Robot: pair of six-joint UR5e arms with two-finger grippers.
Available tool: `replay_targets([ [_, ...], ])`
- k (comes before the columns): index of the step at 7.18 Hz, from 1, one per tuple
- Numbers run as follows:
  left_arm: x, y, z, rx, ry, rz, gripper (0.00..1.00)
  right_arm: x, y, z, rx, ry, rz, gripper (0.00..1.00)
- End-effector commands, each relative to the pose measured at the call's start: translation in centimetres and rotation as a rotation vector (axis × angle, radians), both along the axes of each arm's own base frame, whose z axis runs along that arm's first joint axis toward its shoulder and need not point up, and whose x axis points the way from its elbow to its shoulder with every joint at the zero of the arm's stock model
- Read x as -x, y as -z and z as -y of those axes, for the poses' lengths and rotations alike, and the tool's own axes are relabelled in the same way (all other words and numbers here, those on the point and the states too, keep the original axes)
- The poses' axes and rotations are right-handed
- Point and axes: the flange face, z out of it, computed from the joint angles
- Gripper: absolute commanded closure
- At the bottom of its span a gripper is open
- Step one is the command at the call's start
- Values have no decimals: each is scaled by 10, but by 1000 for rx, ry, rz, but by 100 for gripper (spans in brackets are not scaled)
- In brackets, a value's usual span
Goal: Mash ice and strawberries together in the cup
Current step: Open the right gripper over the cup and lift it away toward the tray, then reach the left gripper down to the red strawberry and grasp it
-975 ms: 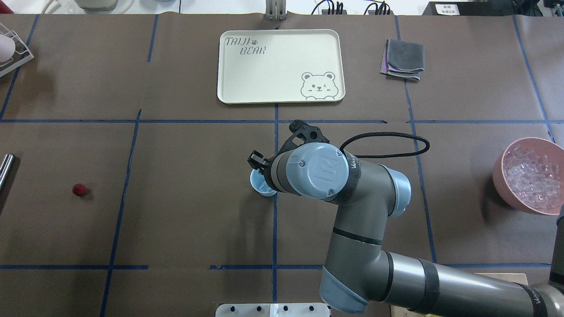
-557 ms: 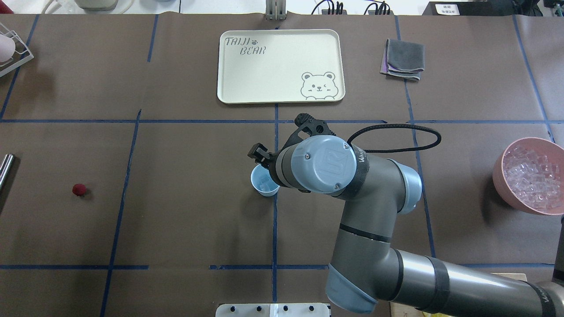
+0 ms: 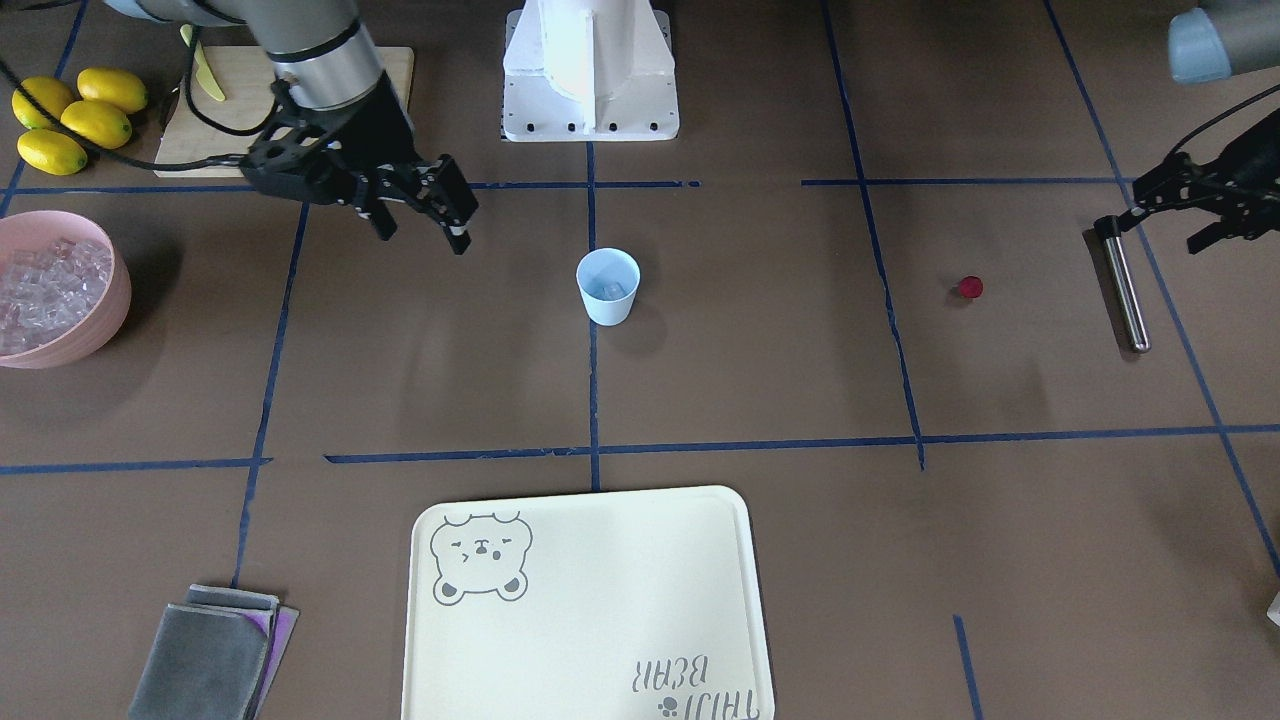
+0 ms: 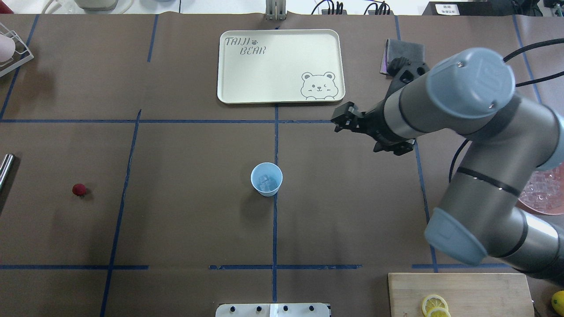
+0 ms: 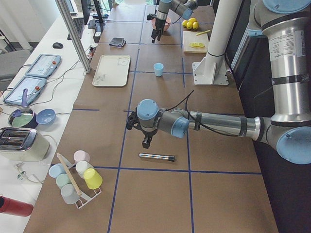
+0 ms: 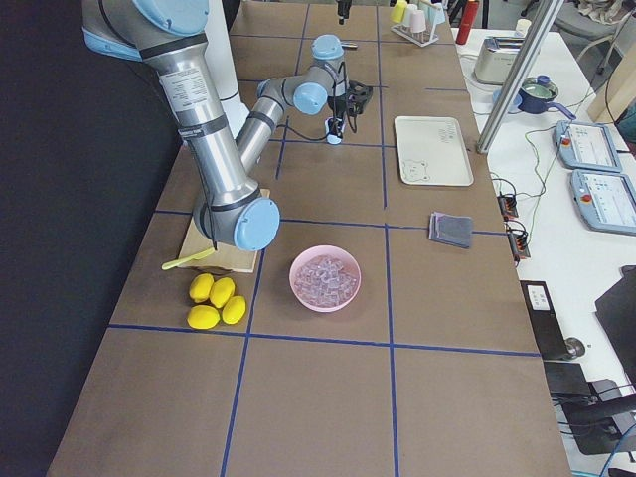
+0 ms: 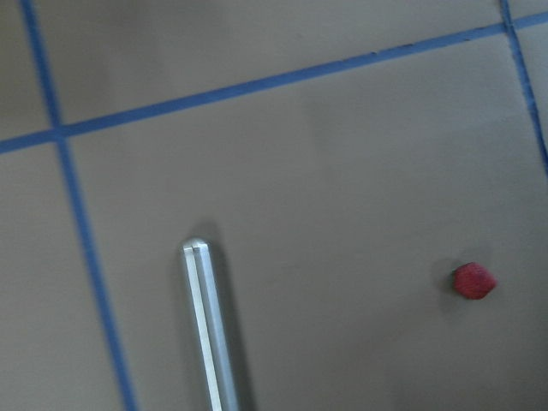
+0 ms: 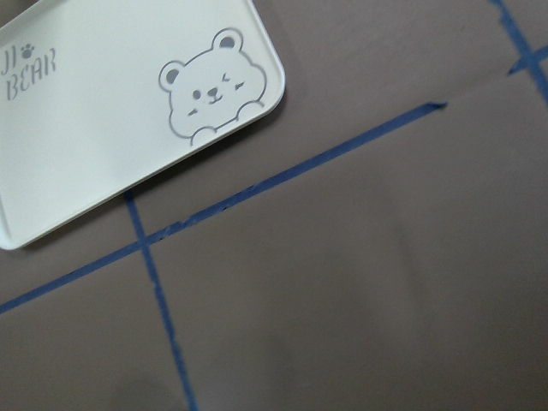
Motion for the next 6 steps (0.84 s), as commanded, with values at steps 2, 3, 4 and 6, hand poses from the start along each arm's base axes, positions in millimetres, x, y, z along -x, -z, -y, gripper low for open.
replay_targets([
  [2,-126,30,-12,40,120,122,0,-57,-50,23,-69,71,-73,0],
  [3,-133,25,-14,32,121,145,0,-56,-52,23,-69,70,-78,0],
  [4,-147,14,-18,35,103,169,0,-55,-54,23,-66,71,-80,0],
  [6,-182,26,-28,87,121,160,0,-52,-58,25,-61,70,-88,0],
])
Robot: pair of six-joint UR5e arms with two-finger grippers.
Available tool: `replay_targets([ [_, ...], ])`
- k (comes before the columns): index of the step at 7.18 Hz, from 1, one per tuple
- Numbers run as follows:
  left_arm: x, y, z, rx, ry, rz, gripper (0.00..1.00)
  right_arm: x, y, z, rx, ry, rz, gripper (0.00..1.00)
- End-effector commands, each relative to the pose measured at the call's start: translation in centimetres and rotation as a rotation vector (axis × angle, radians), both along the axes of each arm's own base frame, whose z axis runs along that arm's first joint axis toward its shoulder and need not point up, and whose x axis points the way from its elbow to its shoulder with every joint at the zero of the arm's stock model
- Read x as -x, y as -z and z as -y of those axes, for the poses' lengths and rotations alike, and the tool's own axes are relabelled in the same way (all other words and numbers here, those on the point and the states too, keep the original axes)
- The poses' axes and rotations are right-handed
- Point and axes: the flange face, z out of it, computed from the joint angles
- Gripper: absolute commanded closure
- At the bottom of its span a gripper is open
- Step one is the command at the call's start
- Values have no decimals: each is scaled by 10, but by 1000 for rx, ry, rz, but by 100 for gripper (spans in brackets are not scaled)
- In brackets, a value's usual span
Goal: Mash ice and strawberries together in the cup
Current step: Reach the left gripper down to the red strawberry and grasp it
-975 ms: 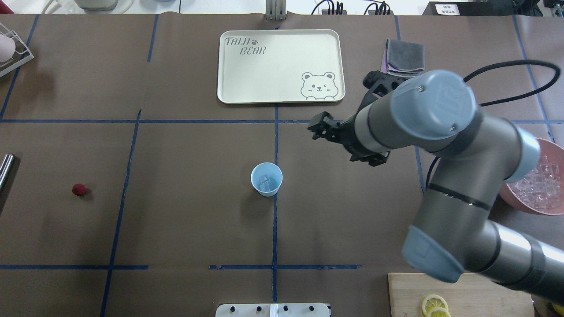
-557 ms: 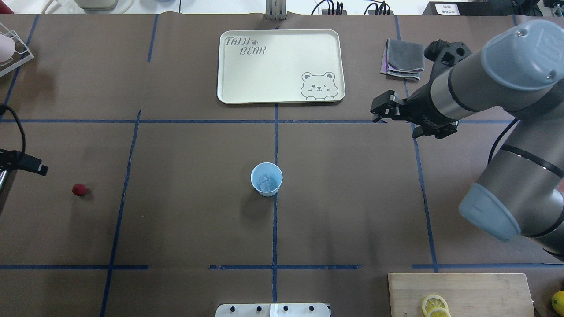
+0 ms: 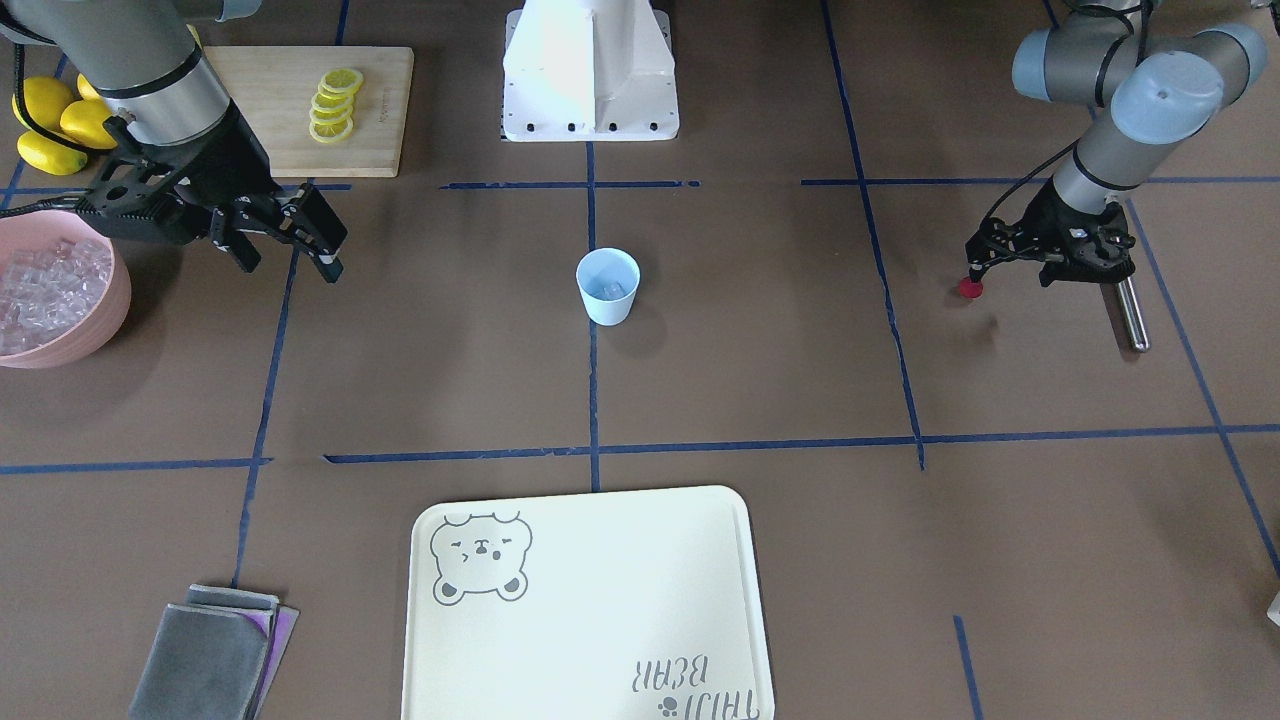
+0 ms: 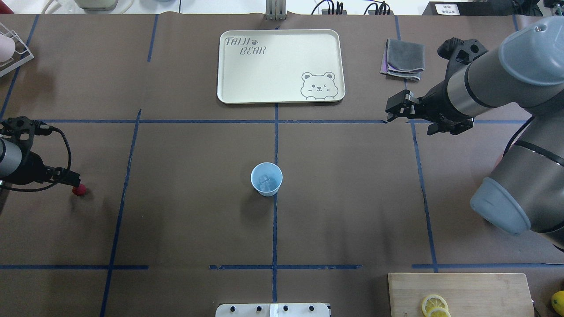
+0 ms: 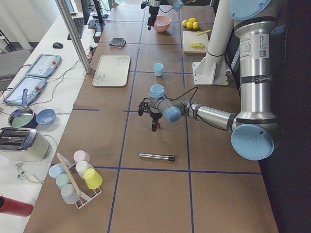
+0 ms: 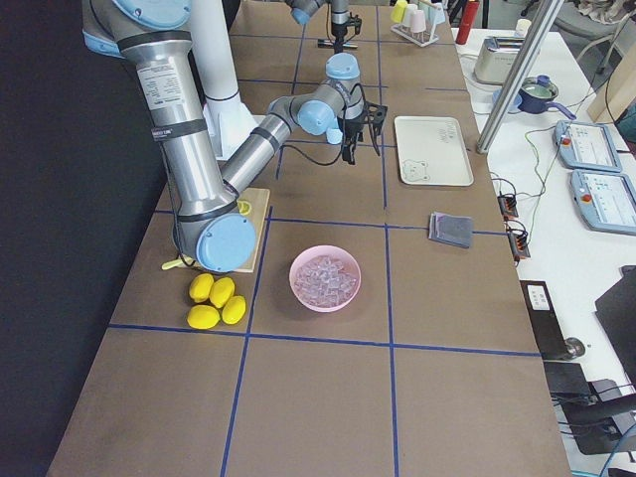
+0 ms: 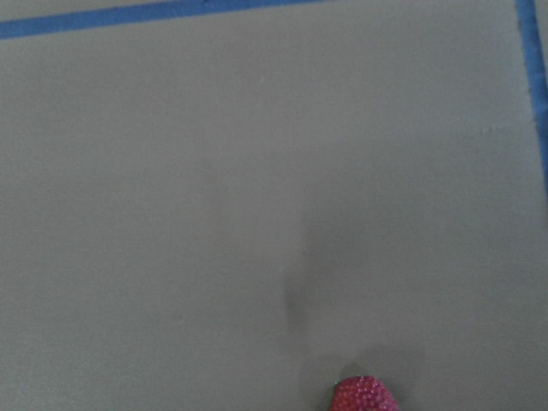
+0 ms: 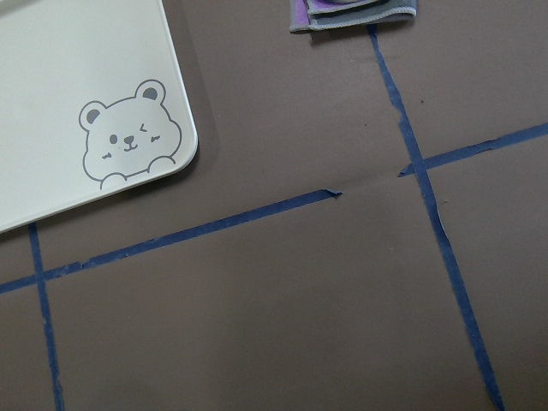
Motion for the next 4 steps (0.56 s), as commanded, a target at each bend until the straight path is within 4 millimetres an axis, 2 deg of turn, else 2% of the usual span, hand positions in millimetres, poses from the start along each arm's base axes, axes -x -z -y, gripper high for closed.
replay_targets([
  [1,-35,5,-12,7,15,22,0,2,-3,2,3,-1,-6,0],
  [4,-33,-6,-13,14,18,43,6,2,-5,1,6,-1,-9,0],
])
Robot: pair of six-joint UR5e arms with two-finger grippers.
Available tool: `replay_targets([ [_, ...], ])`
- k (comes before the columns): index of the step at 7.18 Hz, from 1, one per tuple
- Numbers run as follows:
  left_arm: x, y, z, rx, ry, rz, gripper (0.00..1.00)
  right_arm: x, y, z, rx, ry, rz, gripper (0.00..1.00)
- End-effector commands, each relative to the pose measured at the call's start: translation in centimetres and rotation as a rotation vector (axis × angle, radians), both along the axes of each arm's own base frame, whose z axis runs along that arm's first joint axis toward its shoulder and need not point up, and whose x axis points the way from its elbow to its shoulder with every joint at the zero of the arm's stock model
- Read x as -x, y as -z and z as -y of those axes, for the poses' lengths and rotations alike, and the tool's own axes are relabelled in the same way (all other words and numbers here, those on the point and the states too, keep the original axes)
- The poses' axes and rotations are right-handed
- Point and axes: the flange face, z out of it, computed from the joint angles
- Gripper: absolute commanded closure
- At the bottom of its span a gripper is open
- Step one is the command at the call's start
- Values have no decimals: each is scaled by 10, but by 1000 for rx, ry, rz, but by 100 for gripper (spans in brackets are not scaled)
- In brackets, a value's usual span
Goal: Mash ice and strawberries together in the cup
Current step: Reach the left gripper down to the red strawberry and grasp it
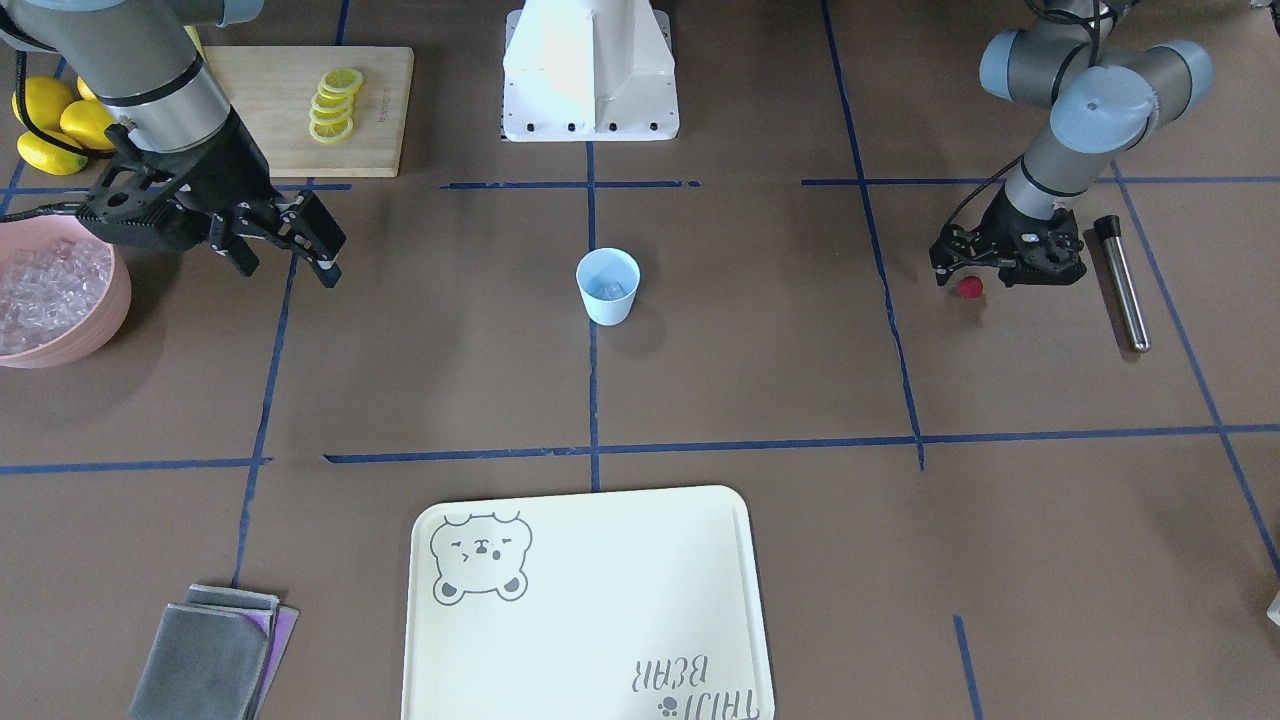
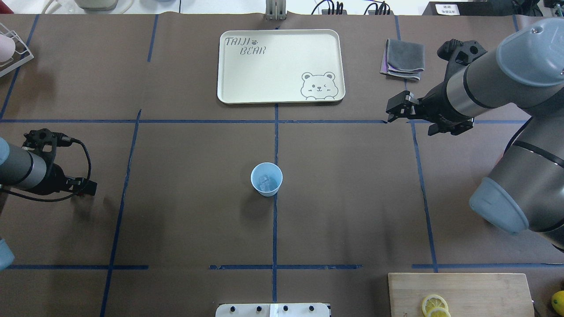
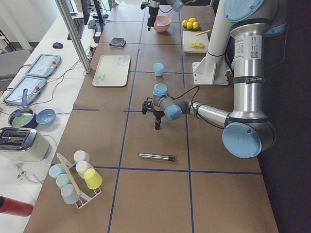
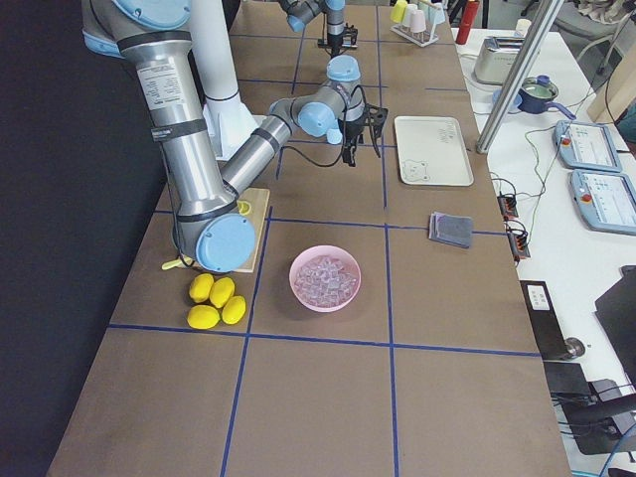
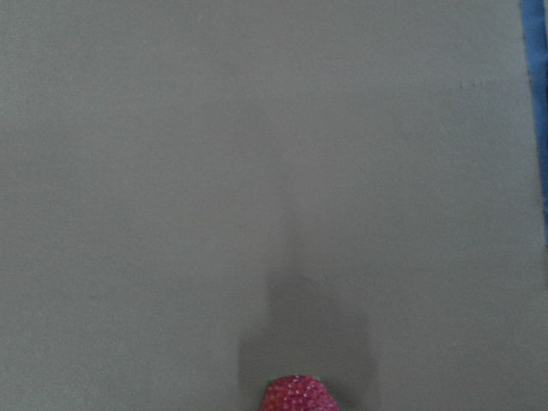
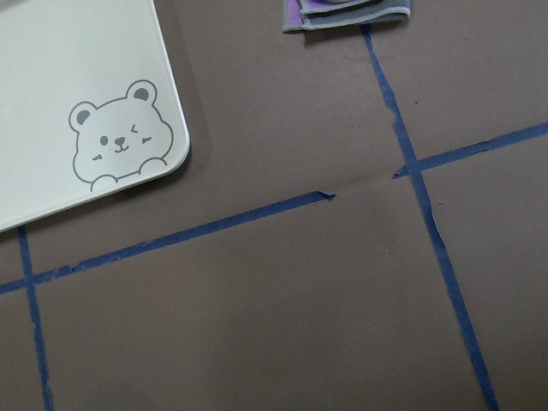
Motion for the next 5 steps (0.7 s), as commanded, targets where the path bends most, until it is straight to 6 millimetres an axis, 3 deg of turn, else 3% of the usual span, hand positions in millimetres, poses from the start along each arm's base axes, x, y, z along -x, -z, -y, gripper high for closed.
replay_targets([
  [1,0,-7,-1,6,0,12,9,0,-1,0,2,0,-2,0],
  [5,-3,-5,2,0,-2,10,14,0,0,0,1,1,0,0],
])
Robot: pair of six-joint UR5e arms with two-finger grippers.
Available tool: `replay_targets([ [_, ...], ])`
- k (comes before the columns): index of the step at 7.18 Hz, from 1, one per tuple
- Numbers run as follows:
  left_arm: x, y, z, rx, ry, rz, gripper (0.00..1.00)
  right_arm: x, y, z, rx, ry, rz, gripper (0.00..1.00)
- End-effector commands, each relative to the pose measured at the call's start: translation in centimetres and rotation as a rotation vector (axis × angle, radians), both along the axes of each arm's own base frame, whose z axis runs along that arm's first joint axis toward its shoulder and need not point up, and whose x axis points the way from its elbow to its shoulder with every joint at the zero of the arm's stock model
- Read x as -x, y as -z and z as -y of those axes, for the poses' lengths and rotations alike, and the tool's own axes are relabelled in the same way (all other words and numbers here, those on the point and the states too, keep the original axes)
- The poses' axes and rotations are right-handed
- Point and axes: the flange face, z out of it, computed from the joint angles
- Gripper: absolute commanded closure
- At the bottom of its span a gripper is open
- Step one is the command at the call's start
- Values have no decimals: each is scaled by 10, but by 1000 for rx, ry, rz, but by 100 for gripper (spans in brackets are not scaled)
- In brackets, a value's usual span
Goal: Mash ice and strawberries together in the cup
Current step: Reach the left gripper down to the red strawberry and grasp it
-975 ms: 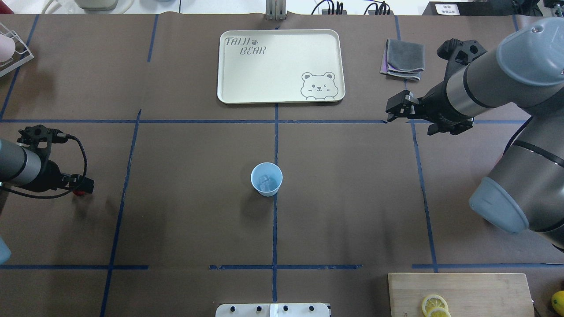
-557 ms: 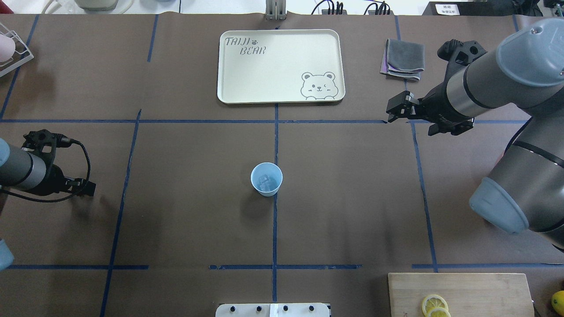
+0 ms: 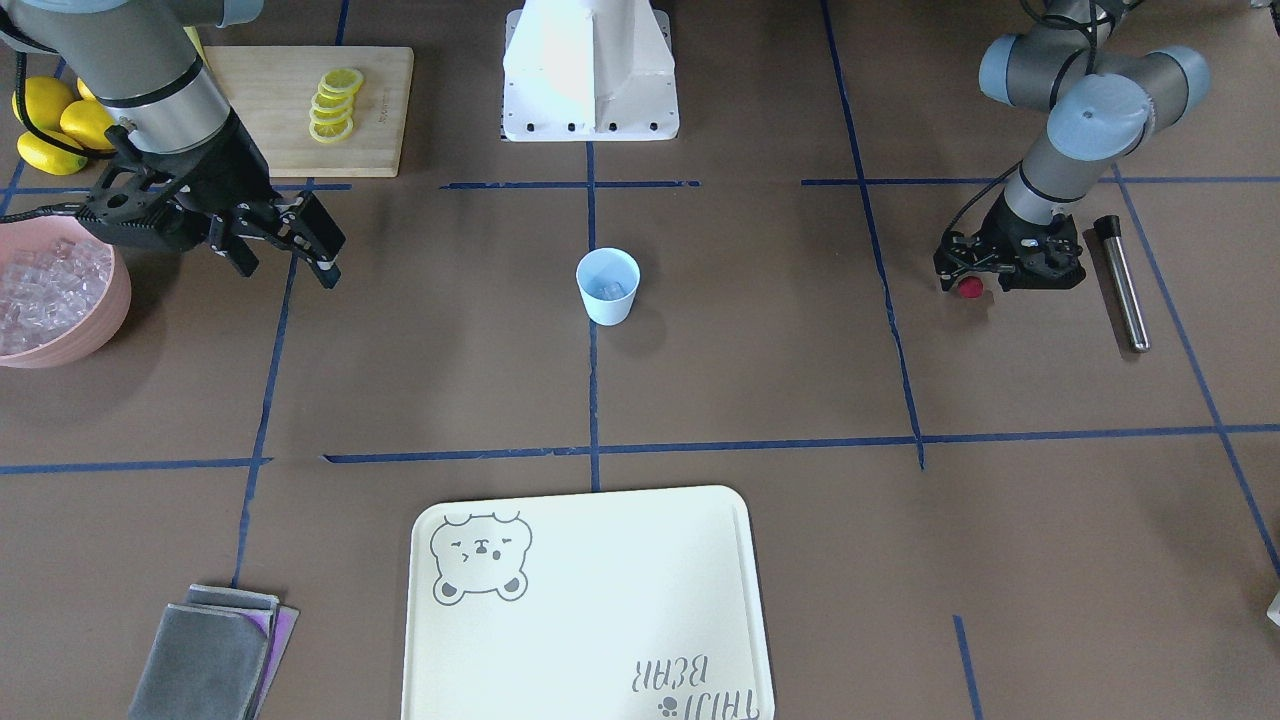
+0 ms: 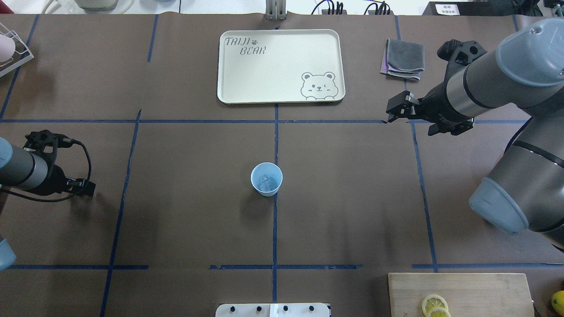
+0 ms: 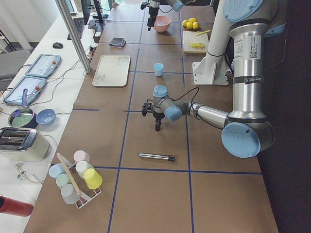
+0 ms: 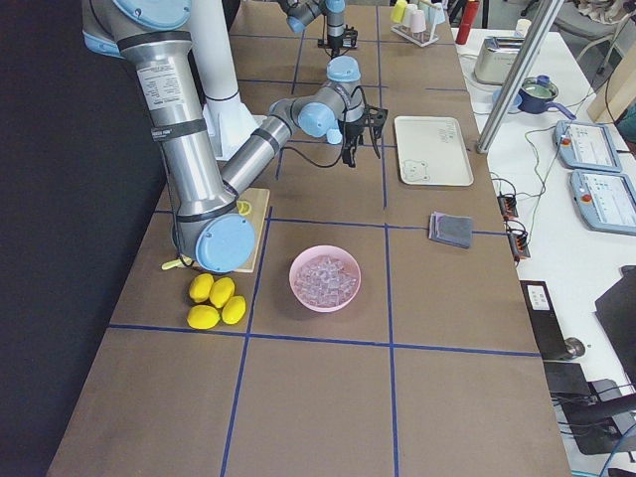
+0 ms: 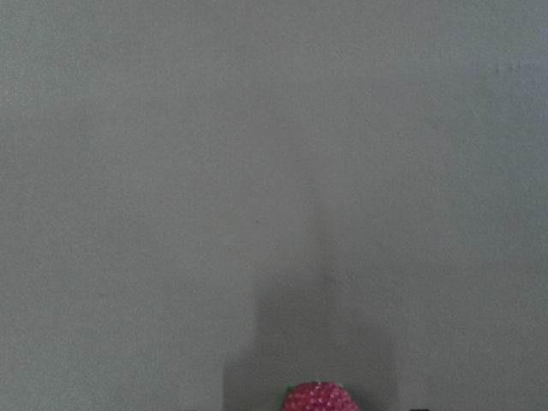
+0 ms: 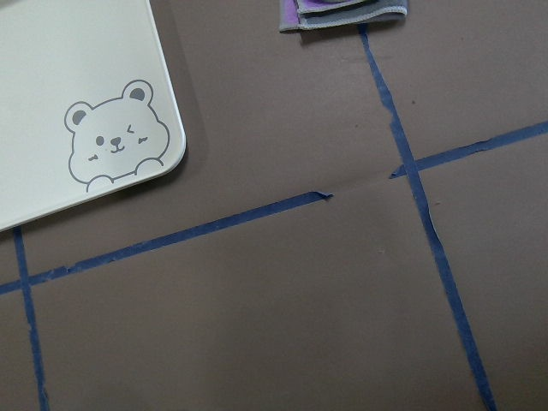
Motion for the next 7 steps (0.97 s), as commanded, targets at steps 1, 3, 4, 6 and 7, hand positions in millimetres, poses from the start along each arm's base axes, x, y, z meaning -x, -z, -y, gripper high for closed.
replay_targets([
  [1,1,1,3,-15,10,6,16,0,1,0,-1,0,1,0],
  [3,3,-1,5,-39,31,27,33,0,0,0,1,0,0,0],
  [4,3,-1,5,-39,31,27,46,0,0,0,1,0,0,0],
  [6,3,1,5,-40,32,25,93,0,-1,0,3,0,-1,0],
  [7,3,3,5,-40,32,20,100,1,-1,0,3,1,-1,0],
])
